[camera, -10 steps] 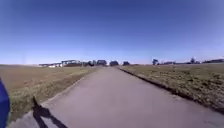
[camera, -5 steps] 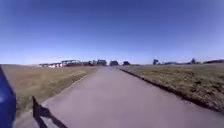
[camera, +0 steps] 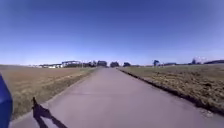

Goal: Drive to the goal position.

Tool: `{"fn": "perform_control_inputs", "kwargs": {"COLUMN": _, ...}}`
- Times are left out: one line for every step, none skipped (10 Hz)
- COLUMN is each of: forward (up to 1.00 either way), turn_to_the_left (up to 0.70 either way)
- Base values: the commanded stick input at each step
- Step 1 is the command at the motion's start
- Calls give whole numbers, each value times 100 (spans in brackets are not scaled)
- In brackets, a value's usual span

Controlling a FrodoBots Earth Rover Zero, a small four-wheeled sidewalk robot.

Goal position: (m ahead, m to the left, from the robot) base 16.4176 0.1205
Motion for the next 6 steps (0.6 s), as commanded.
{"fn": "perform_control_inputs", "kwargs": {"forward": 70, "turn_to_the_left": 0}}
{"fn": "perform_control_inputs", "kwargs": {"forward": 70, "turn_to_the_left": 0}}
{"fn": "perform_control_inputs", "kwargs": {"forward": 70, "turn_to_the_left": 0}}
{"fn": "perform_control_inputs", "kwargs": {"forward": 70, "turn_to_the_left": 0}}
{"fn": "perform_control_inputs", "kwargs": {"forward": 70, "turn_to_the_left": 0}}
{"fn": "perform_control_inputs", "kwargs": {"forward": 70, "turn_to_the_left": 0}}
